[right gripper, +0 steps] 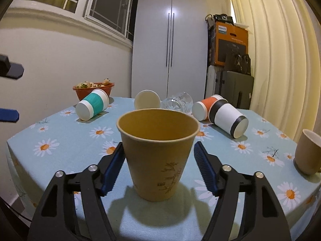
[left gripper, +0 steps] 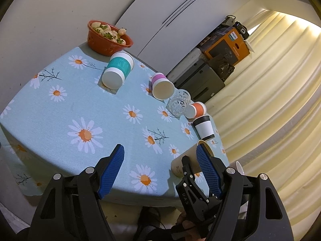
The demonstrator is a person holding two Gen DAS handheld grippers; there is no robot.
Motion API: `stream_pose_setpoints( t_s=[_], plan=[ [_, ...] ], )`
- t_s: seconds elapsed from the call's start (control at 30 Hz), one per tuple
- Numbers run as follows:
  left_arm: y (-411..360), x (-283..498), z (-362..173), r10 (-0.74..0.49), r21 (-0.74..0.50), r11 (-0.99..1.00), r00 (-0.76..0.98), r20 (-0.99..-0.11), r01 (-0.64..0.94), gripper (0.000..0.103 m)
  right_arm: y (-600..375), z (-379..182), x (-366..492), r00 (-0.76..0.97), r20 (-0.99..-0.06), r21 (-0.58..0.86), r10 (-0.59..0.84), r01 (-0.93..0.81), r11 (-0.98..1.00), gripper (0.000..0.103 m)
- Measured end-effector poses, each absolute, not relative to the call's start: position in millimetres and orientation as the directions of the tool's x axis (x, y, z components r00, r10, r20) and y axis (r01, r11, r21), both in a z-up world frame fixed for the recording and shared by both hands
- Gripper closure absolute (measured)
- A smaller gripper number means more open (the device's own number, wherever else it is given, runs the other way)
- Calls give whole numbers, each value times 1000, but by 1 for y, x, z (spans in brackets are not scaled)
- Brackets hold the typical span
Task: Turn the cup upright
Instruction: 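Lower the tan cup upright onto the tablecloth and open the right gripper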
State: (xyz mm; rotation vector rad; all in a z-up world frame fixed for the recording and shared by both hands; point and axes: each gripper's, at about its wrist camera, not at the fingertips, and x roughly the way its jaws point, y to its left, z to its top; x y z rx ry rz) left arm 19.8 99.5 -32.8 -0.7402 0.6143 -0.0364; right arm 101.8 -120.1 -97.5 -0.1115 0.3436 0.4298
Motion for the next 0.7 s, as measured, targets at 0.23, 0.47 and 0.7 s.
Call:
stream_pose_setpoints(
  t_s=[0.23, 0.47, 0.7],
  plan=[
    [100, 22, -33, -234, -633, 751, 822, -519, -186, 30, -124, -91, 99, 843, -353, -1, 405, -434, 901, 21],
    [99, 23, -33, -222, -621, 761, 824, -521, -188, 30, -132, -66, 86, 833, -343, 29, 434, -453, 891, 9],
    [95, 23, -32, -204, -590, 785, 820, -535, -189, 30, -146, -38, 76, 813, -363, 40, 456, -475, 879, 5]
  ],
)
